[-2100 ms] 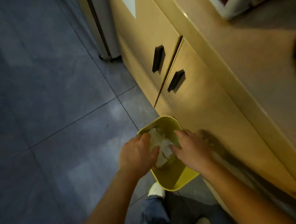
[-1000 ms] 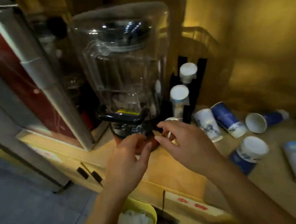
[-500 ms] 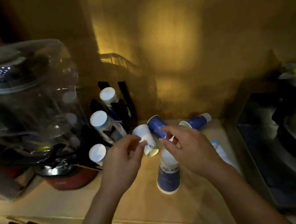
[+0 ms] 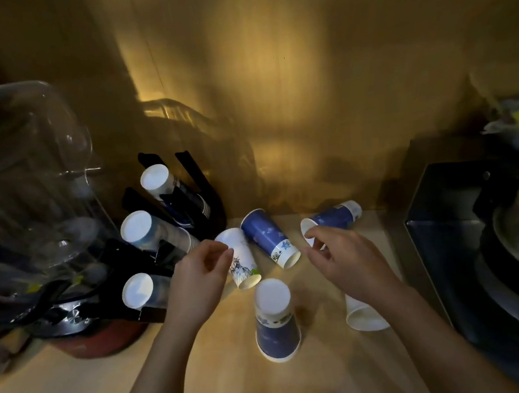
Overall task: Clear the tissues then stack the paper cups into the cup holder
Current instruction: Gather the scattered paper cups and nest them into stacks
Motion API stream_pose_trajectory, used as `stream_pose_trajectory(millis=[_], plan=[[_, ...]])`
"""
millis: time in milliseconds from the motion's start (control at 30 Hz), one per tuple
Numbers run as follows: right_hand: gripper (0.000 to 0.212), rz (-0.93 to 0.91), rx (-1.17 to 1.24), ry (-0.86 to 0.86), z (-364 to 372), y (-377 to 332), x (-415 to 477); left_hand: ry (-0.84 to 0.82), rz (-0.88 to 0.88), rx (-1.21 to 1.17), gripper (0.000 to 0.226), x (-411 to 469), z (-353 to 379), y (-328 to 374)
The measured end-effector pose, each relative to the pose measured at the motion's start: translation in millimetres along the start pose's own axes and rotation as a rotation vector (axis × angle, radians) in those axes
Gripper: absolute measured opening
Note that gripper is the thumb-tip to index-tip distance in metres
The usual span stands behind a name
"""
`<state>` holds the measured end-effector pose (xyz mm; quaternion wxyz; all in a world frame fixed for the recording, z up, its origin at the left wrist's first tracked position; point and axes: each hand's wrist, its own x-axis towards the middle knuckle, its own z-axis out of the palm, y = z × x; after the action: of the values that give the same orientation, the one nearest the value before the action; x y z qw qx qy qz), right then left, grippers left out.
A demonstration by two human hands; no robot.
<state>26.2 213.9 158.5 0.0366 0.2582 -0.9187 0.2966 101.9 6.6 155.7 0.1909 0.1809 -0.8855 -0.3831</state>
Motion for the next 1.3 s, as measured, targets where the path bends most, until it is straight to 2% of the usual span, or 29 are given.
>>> stream_pose_trajectory(millis=[400, 567, 633, 700, 767, 867, 933, 1100, 1200, 1300], plan=[[0.018, 0.272, -0.128, 0.013, 14.3, 59.8, 40.4, -0.273, 0.116, 0.355, 0.031, 64.4, 42.2, -54.6], [0.018, 0.389, -0.140, 0.041, 35.2, 91.7, 35.3, -0.331, 0.391, 0.568, 0.049, 71.5, 56.2, -75.4], [0.020, 0.425, -0.207, 0.029, 43.4, 108.3, 31.3, -0.405, 0.457, 0.720, 0.069, 71.3, 62.8, -82.0], [0.027, 0.465, -0.280, -0.004, 50.4, 123.4, 27.1, -0.464, 0.480, 0.850, 0.082, 71.9, 68.8, -90.3], [0.038, 0.531, -0.307, -0.073, 55.2, 135.9, 22.4, -0.471, 0.461, 0.917, 0.086, 73.7, 72.6, -95.8], [0.054, 0.661, -0.216, -0.210, 58.1, 148.2, 15.2, -0.443, 0.450, 0.969, 0.089, 76.0, 79.7, -100.1], [0.062, 0.718, -0.137, -0.279, 62.3, 154.2, 9.4, -0.492, 0.452, 1.018, 0.096, 77.5, 87.1, -102.0], [0.069, 0.795, -0.046, -0.282, 67.8, 163.2, 3.8, -0.540, 0.492, 1.103, 0.089, 83.2, 97.2, -109.9], [0.070, 0.771, -0.016, -0.298, 69.8, 166.1, 3.9, -0.508, 0.534, 1.092, 0.105, 85.3, 97.7, -117.9], [0.071, 0.763, 0.020, -0.303, 73.9, 167.6, 0.3, -0.506, 0.550, 1.068, 0.129, 85.7, 97.1, -126.8]])
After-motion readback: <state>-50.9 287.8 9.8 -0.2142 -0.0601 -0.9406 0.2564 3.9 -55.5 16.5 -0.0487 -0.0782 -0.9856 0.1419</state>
